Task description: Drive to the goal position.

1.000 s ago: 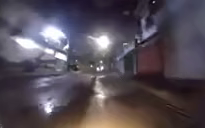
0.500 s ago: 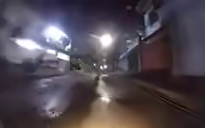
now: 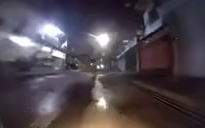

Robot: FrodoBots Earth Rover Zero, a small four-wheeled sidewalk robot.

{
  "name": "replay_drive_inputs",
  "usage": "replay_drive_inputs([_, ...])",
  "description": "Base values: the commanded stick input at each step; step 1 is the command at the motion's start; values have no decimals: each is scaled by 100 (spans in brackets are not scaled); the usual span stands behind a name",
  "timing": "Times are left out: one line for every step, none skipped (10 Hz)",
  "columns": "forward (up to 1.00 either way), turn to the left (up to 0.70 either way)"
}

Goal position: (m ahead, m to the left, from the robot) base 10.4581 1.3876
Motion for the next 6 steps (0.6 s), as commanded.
replay_drive_inputs([70, 0])
replay_drive_inputs([70, 0])
replay_drive_inputs([70, -35])
replay_drive_inputs([70, -35])
replay_drive_inputs([70, -35])
replay_drive_inputs([70, -35])
